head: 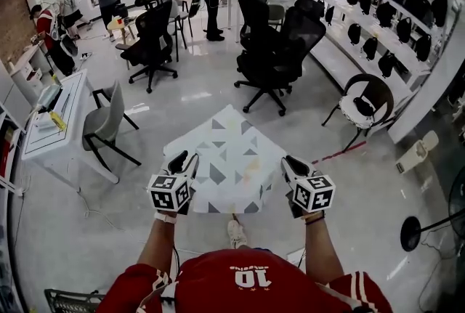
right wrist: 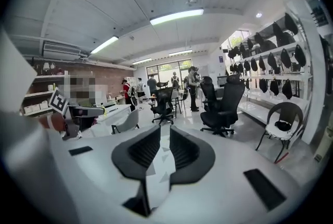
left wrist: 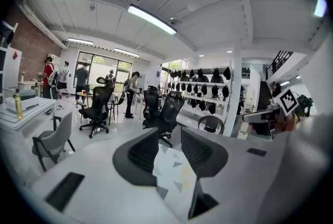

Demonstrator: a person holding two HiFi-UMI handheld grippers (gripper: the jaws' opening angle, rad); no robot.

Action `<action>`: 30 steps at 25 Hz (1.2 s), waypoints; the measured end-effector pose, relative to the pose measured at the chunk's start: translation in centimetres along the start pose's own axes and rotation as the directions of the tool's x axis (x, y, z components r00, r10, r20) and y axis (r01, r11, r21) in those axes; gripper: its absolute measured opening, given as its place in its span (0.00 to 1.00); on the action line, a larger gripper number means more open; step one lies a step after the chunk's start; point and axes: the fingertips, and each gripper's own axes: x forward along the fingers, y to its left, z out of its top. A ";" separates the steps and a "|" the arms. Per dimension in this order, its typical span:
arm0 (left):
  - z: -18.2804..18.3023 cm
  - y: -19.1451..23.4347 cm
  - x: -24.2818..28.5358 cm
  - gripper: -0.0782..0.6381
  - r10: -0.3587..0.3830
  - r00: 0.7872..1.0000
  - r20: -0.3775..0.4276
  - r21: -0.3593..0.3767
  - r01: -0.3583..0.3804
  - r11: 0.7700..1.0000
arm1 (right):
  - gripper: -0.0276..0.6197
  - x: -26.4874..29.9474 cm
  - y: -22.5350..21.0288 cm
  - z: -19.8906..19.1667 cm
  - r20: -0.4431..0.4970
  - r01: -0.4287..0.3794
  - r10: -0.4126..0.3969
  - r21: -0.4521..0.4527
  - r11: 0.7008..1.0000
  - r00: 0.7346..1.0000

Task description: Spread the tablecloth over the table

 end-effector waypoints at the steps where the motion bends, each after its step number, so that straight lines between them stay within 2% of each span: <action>1: 0.7 -0.1 0.0 0.30 -0.003 1.000 0.017 0.003 0.003 1.000 | 0.14 -0.2 0.1 0.6 0.013 0.006 -0.006 -0.013 1.000 1.000; 4: 2.8 -0.6 -0.4 0.29 -0.013 0.997 0.079 0.010 0.012 1.000 | 0.14 -0.7 0.4 2.3 0.064 0.026 -0.024 -0.036 0.999 0.998; 9: 7.6 -1.3 -1.9 0.25 -0.030 0.979 0.201 0.043 0.022 0.999 | 0.14 -2.0 0.6 5.9 0.189 0.071 -0.066 -0.016 0.997 0.980; 14: 10.6 -1.4 -2.5 0.21 -0.002 0.963 0.271 0.080 -0.021 0.997 | 0.14 -2.4 1.4 8.1 0.252 0.098 -0.087 -0.031 0.995 0.964; 18: 11.3 -1.9 -2.9 0.19 0.008 0.958 0.287 0.092 -0.036 0.995 | 0.14 -2.7 1.9 8.8 0.268 0.119 -0.101 -0.053 0.991 0.958; 23: 11.5 -1.8 -3.2 0.12 0.016 0.953 0.304 0.090 -0.045 0.995 | 0.12 -3.4 1.5 8.9 0.293 0.151 -0.135 -0.033 0.988 0.947; 30: 11.4 -2.6 -2.7 0.12 -0.020 0.956 0.291 0.051 0.005 0.999 | 0.07 -3.4 1.5 9.1 0.285 0.175 -0.154 -0.051 0.983 0.946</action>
